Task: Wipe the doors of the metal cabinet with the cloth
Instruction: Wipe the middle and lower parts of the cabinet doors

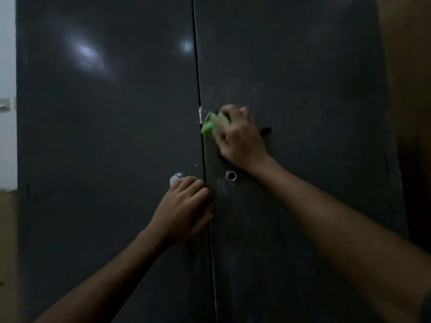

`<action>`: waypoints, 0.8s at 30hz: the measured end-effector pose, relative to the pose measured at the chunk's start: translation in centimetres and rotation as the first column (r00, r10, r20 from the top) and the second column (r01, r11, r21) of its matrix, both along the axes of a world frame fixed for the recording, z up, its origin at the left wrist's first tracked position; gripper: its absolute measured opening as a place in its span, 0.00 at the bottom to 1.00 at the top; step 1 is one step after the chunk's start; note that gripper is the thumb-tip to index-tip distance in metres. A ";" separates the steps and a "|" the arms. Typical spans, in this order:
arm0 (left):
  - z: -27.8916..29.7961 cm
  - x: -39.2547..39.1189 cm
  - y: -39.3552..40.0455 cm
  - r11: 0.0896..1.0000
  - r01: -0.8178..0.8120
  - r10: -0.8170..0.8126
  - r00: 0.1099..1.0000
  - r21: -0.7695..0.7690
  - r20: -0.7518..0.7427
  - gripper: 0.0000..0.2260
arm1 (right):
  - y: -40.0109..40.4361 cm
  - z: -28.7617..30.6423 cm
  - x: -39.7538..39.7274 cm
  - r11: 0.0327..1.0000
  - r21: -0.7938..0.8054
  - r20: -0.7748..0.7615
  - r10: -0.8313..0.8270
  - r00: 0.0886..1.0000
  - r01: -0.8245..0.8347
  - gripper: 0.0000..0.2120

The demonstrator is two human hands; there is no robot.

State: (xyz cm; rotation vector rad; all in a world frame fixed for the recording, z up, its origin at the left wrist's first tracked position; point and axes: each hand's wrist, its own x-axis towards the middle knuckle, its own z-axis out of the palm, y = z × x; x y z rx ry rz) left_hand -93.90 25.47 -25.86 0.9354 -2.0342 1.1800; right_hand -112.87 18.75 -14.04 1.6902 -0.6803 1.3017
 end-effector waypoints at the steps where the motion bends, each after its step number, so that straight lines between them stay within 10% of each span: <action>1: 0.3 -0.1 0.0 1.000 0.008 -0.008 1.000 -0.005 -0.016 0.13 | 0.2 1.5 0.3 0.997 0.039 0.189 0.052 0.981 -0.060 0.19; 4: 0.7 -0.8 0.1 0.999 0.025 -0.026 0.999 -0.021 -0.044 0.14 | 1.1 2.0 2.9 0.975 0.071 0.297 0.179 0.938 -0.209 0.14; 7: 0.6 -1.2 0.1 0.999 0.036 -0.036 0.999 -0.010 -0.038 0.12 | 1.3 -1.7 2.3 0.982 0.113 -0.263 0.175 0.949 -0.149 0.12; 9: 0.5 -1.3 0.0 0.999 0.025 -0.025 1.000 0.036 -0.017 0.13 | 0.6 -1.7 -1.2 0.991 0.066 -0.356 0.134 0.925 -0.118 0.11; 13: 0.5 -1.8 -0.2 0.993 -0.039 0.040 0.999 0.107 -0.003 0.21 | -0.4 2.2 -6.0 0.988 -0.018 0.387 0.151 0.910 -0.156 0.11; 15: 0.4 -2.3 -0.2 0.991 -0.067 0.068 0.998 0.115 -0.011 0.24 | -0.2 1.7 -4.1 0.992 -0.001 0.458 0.115 0.881 -0.128 0.12; 20: 0.0 -2.6 -0.9 0.992 -0.044 0.053 0.996 0.117 -0.078 0.27 | 0.1 -3.5 -5.5 0.995 0.038 -0.362 0.101 0.927 -0.093 0.14; 24: -0.1 -2.6 -1.5 0.993 -0.067 0.073 0.995 0.095 -0.063 0.32 | -0.6 1.4 -8.5 0.996 -0.024 0.288 0.089 0.953 -0.086 0.13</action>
